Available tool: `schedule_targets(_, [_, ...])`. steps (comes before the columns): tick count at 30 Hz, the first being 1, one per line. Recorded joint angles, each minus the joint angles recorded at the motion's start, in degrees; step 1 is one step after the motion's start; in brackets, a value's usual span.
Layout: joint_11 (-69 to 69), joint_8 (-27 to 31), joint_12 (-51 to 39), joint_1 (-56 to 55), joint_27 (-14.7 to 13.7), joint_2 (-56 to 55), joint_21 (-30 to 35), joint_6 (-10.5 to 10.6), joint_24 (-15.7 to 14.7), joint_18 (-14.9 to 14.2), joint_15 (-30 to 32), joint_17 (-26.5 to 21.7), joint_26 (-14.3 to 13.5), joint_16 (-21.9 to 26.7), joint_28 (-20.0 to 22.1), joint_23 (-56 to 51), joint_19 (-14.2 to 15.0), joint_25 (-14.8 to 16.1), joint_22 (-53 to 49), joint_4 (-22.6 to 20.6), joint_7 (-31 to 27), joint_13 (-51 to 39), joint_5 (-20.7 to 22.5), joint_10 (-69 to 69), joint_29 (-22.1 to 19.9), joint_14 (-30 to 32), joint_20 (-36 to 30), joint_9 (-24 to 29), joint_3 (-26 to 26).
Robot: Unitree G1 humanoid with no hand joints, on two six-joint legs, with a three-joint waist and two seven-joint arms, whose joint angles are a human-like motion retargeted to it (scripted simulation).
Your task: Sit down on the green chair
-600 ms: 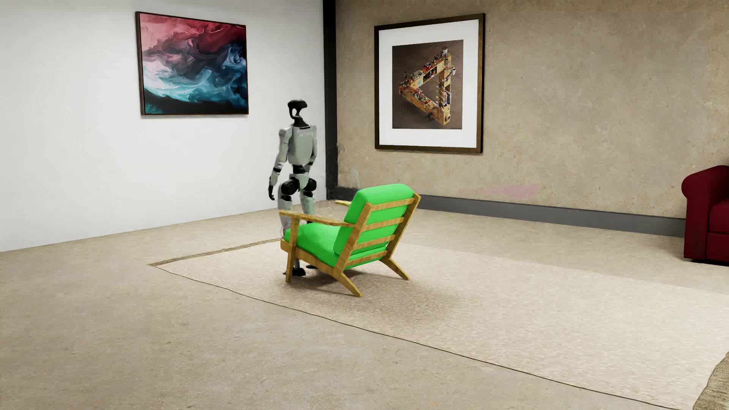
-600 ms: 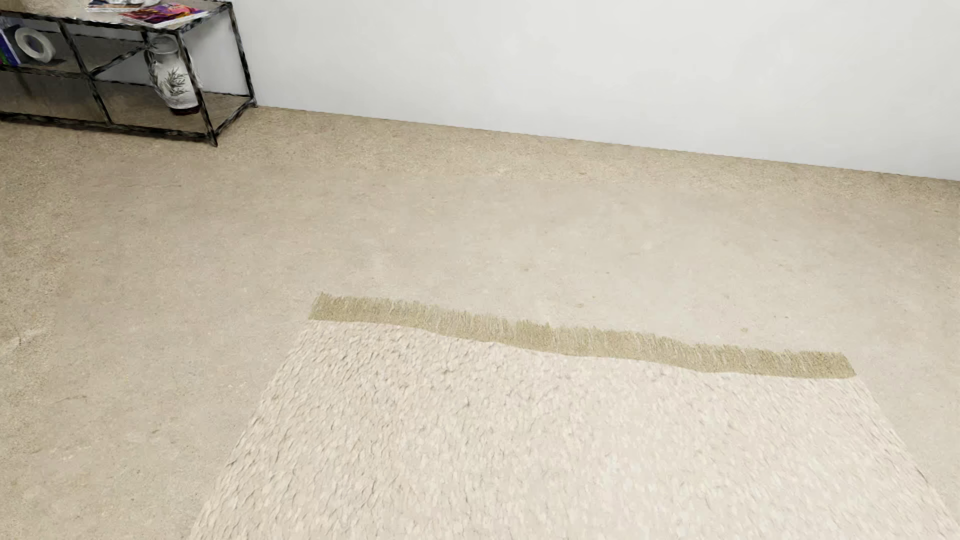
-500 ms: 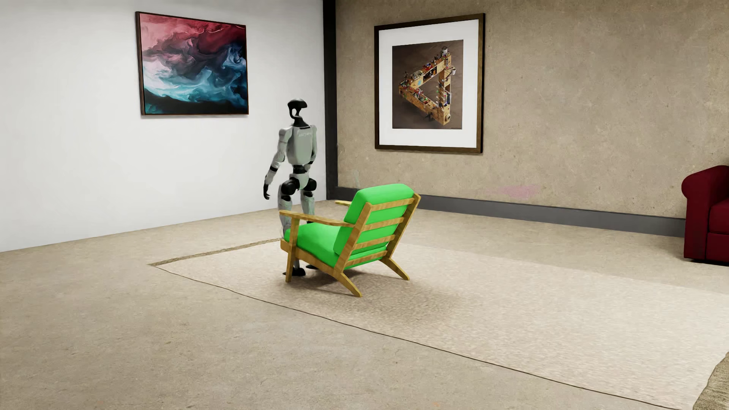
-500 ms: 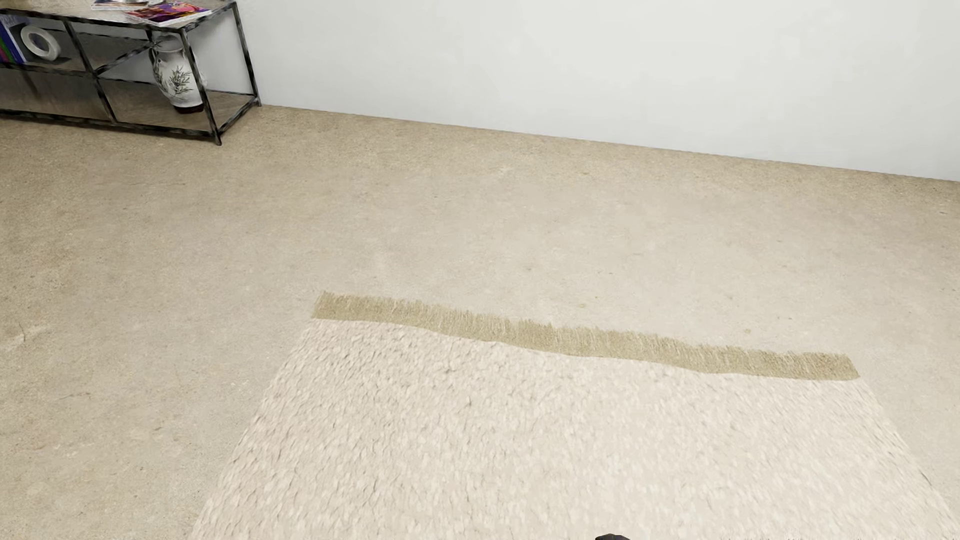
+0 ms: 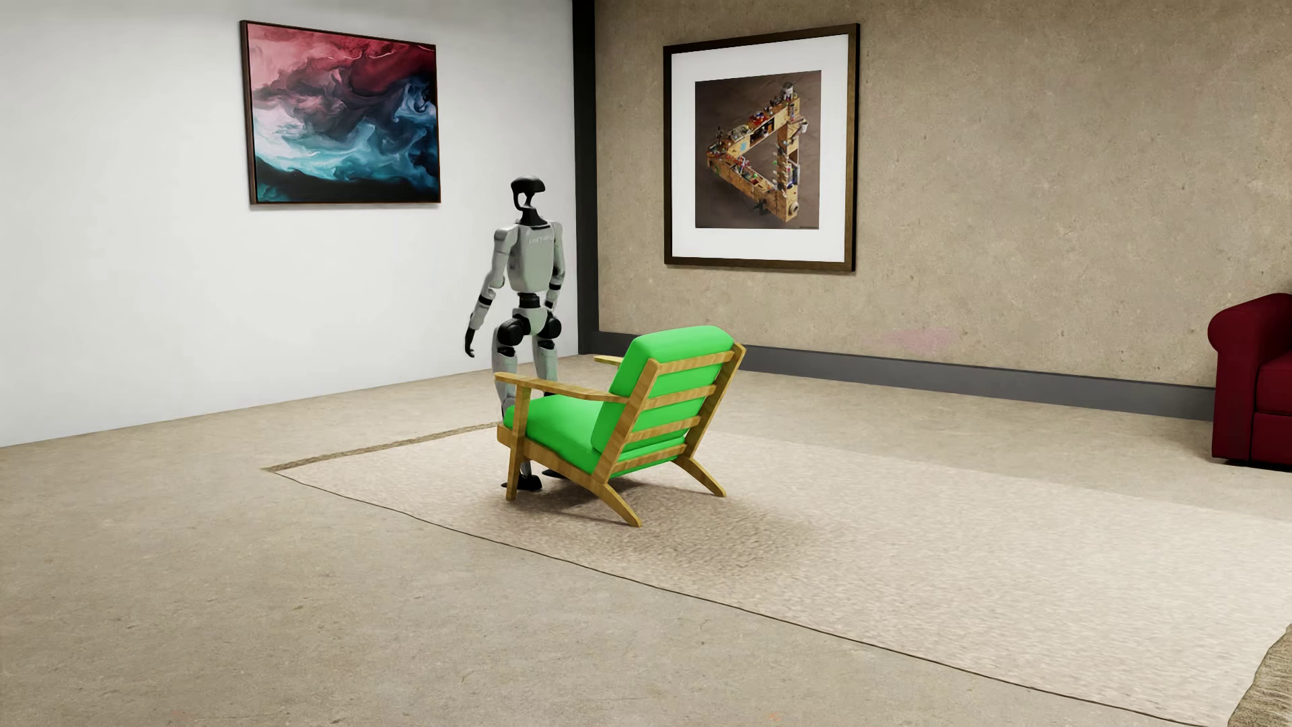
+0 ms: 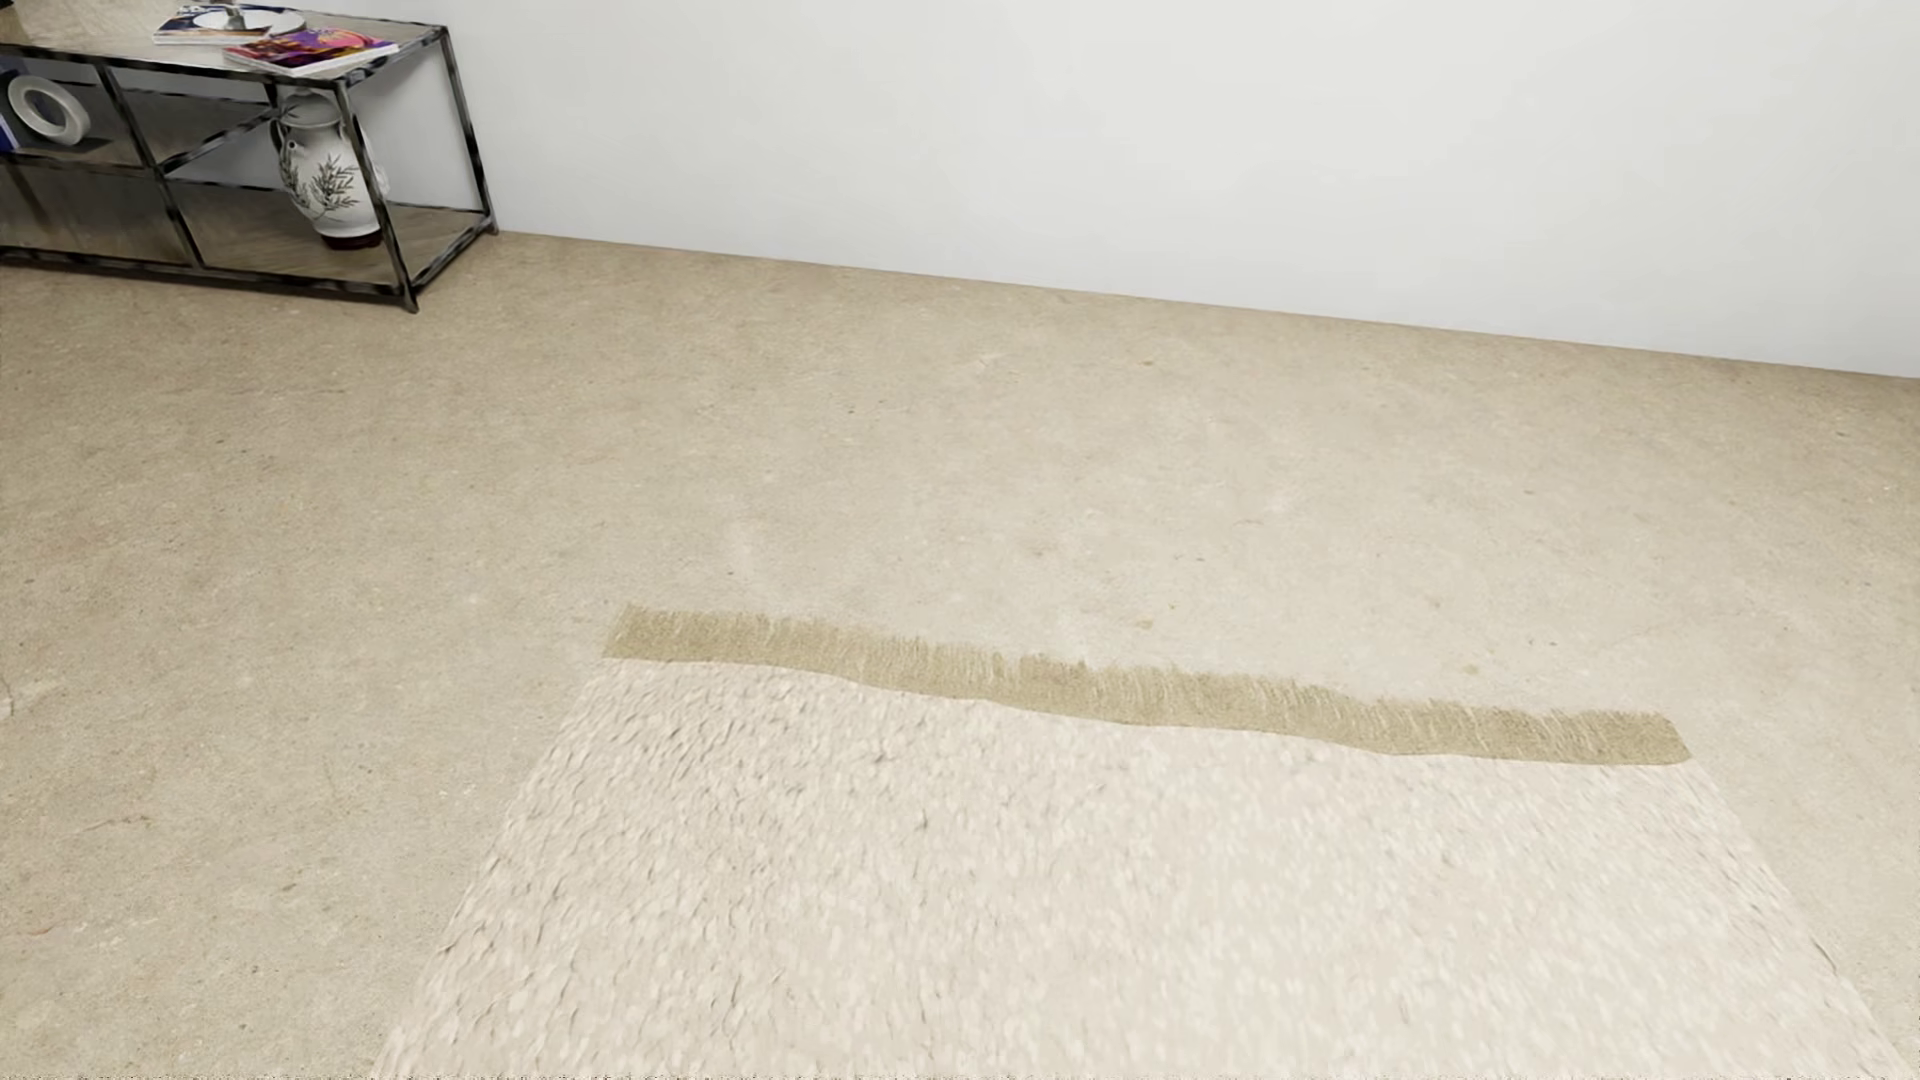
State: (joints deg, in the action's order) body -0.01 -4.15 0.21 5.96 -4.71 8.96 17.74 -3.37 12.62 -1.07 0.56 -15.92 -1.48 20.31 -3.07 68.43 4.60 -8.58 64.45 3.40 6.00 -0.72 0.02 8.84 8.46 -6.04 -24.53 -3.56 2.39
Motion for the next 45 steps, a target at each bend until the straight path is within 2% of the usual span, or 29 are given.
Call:
schedule_targets(3, [0.46, 0.05, -0.83, -0.14, 1.01, -0.31, 0.90, -0.04, -0.62, 0.21, 0.20, 2.11, 0.69, -2.86, -1.15, -1.16, -0.06, 0.67, -0.99, -0.16, -0.11, -0.32, -0.11, 0.04, 1.07, 0.37, -1.93, 1.12, -0.09])
schedule_targets(6, [2.82, 0.40, -2.56, -0.72, 2.69, -1.83, 2.45, 0.06, -0.91, 0.83, 0.09, 2.79, 1.01, -3.52, -3.27, -3.14, -0.30, 2.57, -3.46, -0.48, -0.30, -1.96, -0.18, 0.72, 3.34, 0.82, -3.66, 3.37, -0.15])
schedule_targets(8, [4.72, 0.40, -4.91, -2.24, 3.43, -3.11, 4.30, 0.02, -0.90, 1.07, 0.23, 2.61, 1.18, -2.39, -6.11, -5.83, -0.50, 2.03, -5.20, -0.57, -0.50, -3.78, -0.30, 3.16, 4.67, 0.57, -5.60, 5.60, -0.28])
schedule_targets(11, [12.07, 0.93, -9.00, -6.47, 3.79, -8.64, 8.56, 0.20, 1.28, 1.51, -1.03, 1.88, 0.35, -0.73, -9.39, -9.14, -0.59, 0.33, -8.54, -0.63, -1.47, -7.74, -0.81, 8.37, 5.19, -0.04, -9.84, 9.09, -0.61])
schedule_targets(15, [23.87, 1.63, -16.87, -16.12, 2.76, -20.17, 14.10, 0.27, 2.99, 0.14, -2.68, -0.81, -1.03, 1.40, -11.10, -14.38, 1.12, -0.21, -14.16, 0.02, -2.82, -15.81, -2.78, 17.53, 4.89, -0.83, -16.12, 16.80, -0.69])
schedule_targets(17, [27.61, 1.82, -21.52, -21.01, 2.49, -25.01, 16.83, 0.41, 4.25, -0.28, -2.83, -2.07, -1.44, 2.32, -9.12, -16.70, 2.03, 0.07, -16.75, 0.69, -3.21, -19.73, -3.42, 21.88, 1.57, -2.53, -21.70, 21.56, -0.64])
schedule_targets(18, [30.15, 2.63, -25.18, -23.65, -2.10, -28.01, 18.18, 0.98, 4.06, -0.23, -3.53, -2.53, -6.10, 3.17, -11.83, -16.93, 2.15, -0.49, -16.90, 1.35, -4.79, -21.79, -3.10, 24.70, 1.89, -5.86, -21.16, 24.57, -0.67])
schedule_targets(20, [34.72, 2.91, -30.34, -28.73, -3.18, -33.72, 21.47, 1.13, 5.56, -0.77, -3.98, -4.18, -7.06, 3.73, -10.53, -19.18, 3.59, -0.93, -17.92, 2.73, -5.08, -25.89, -3.96, 29.55, 0.98, -8.20, -26.44, 28.96, -0.63])
schedule_targets(24, [48.54, 4.17, -41.17, -41.84, -6.69, -47.28, 28.12, 2.30, 8.62, -6.53, -7.09, -10.51, -8.73, 4.66, -6.23, -29.23, 6.55, -3.43, -19.37, 6.27, -6.01, -35.11, -6.22, 42.55, 2.58, -6.95, -35.82, 37.82, -1.25])
schedule_targets(26, [56.50, 5.23, -46.55, -48.60, -10.04, -54.59, 29.74, 2.58, 9.92, -8.51, -9.10, -15.41, -11.16, 7.30, -2.95, -37.35, 8.53, -3.42, -23.89, 7.66, -7.18, -38.35, -7.65, 50.20, -0.25, -9.01, -40.28, 41.32, -1.43])
schedule_targets(29, [68.05, 7.25, -54.99, -58.81, -13.06, -65.79, 32.64, 2.44, 8.06, -9.73, -11.85, -22.68, -12.68, 13.96, 7.28, -48.64, 10.53, -0.39, -33.61, 8.79, -9.92, -44.45, -8.74, 61.71, -7.33, -12.63, -46.04, 46.29, -1.78])
schedule_targets(33, [83.29, 9.71, -65.38, -72.11, -15.60, -79.25, 34.43, 2.56, 2.05, -10.47, -15.22, -33.45, -13.53, 26.28, 21.15, -64.26, 13.54, 6.63, -51.83, 9.67, -13.76, -49.60, -9.89, 77.86, -17.95, -17.24, -54.15, 50.56, -1.75])
schedule_targets(37, [97.43, 12.24, -71.01, -81.85, -18.25, -89.41, 33.02, 2.96, -1.20, -11.34, -17.71, -41.93, -14.80, 35.29, 29.99, -76.01, 15.25, 10.93, -63.90, 10.00, -16.79, -51.20, -11.30, 92.25, -25.05, -21.20, -56.91, 53.49, -1.66])
schedule_targets(41, [106.83, 13.69, -71.37, -86.18, -18.52, -93.67, 29.25, 3.03, -2.29, -11.86, -18.49, -44.69, -14.62, 39.78, 32.16, -81.44, 14.69, 12.22, -68.95, 10.20, -18.72, -49.25, -11.55, 101.55, -26.53, -22.73, -55.86, 54.57, -1.86])
schedule_targets(45, [111.77, 13.75, -63.24, -85.08, -16.55, -91.68, 25.39, 3.12, -0.73, -11.46, -17.92, -41.39, -13.00, 38.16, 27.91, -78.77, 13.01, 10.13, -66.24, 10.16, -19.70, -45.25, -10.99, 106.21, -22.24, -21.42, -47.12, 53.28, -2.07])
